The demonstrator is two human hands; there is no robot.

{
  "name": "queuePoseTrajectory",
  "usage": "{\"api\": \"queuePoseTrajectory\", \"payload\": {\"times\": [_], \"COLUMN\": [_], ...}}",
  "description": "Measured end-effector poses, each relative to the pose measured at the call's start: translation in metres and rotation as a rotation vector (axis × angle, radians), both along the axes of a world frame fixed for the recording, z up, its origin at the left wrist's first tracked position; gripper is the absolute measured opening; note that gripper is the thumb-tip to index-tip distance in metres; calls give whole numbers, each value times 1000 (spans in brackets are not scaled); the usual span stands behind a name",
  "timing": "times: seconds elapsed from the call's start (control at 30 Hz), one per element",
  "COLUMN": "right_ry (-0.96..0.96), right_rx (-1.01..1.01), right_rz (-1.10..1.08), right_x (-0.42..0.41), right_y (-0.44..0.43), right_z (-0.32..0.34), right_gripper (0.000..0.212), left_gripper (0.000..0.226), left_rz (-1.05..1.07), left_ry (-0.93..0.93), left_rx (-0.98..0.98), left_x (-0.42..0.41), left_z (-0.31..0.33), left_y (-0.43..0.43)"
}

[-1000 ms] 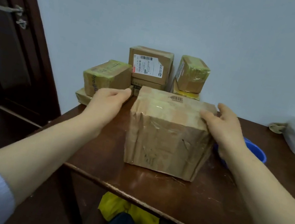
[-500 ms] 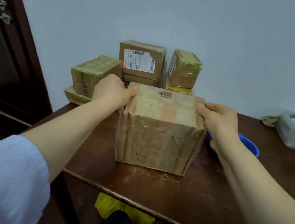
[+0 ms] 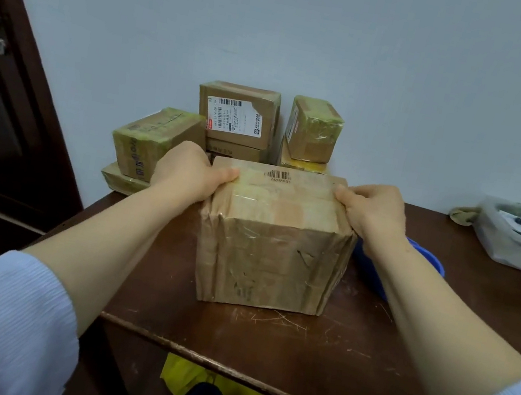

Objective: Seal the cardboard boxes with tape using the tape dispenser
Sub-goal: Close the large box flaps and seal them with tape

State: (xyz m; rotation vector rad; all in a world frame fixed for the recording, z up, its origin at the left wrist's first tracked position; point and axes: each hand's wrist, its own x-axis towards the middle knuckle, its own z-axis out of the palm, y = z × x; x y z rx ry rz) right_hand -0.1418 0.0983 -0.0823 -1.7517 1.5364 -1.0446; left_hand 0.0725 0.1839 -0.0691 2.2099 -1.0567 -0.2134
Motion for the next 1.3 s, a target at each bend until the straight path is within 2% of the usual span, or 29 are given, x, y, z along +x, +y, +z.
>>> {"api": "queuePoseTrajectory", "payload": {"times": [0.07,0.13,0.2,0.27,0.37,0.4,0.43,0.5,0.53,0.6,0.67,0.73,0.83,0.93,1.0,1.1,1.13,1.2,1.23,1.27,1.3], "right_ry": [-70,-61,-1,102,115,144,255,519,552,593,728,792,813,658,532,450,380,113,26,20,30], "right_rx": [-18,25,101,133,110,99,58,-190,-336,-432,-410,-429,-426,-367,-353,-317,-230,22,82,75,34], "right_rz": [-13,18,109,183,170,174,169,184,254,514,708,740,639,589,550,405,338,269,237,209,175], "right_x": [-3,-3,4,8,1,-4,-7,-6,-1,11,23,22,-4,-36,-45,-37,-31,-19,-14,-10,-8], "right_y": [-3,-4,1,8,6,4,4,8,13,25,31,29,23,18,21,25,25,21,21,20,20], "right_z": [-1,2,6,7,7,9,12,21,27,34,27,19,23,21,17,15,15,9,4,-1,-6], "right_gripper": [38,44,35,32,44,44,42,39,41,41,40,41,38,33,30,29,30,28,32,35,37], "left_gripper": [47,44,41,44,43,43,43,34,34,43,46,43,39,45,44,38,38,28,17,14,18], "left_rz": [16,14,-31,-58,-45,-44,-47,-62,-124,-391,-616,-651,-658,-686,-637,-489,-413,-286,-236,-187,-143], "left_ry": [94,232,332,303,254,218,103,-323,-482,-519,-517,-501,-481,-364,-192,102,224,439,445,397,355], "left_rx": [-85,-157,-156,-119,-152,-152,-99,15,-16,-64,8,67,50,21,-18,-193,-246,-304,-301,-288,-278], "left_x": [-1,-2,-7,-12,-8,-4,-1,-4,-9,-26,-34,-31,-21,-8,-1,-10,-16,-26,-26,-25,-24], "left_z": [-3,-5,-4,-6,-9,-9,-8,-1,3,10,7,-1,-3,-6,-10,-14,-14,-17,-20,-23,-26], "left_y": [4,9,13,15,16,18,20,28,31,33,28,25,28,34,40,42,39,31,27,23,21]}}
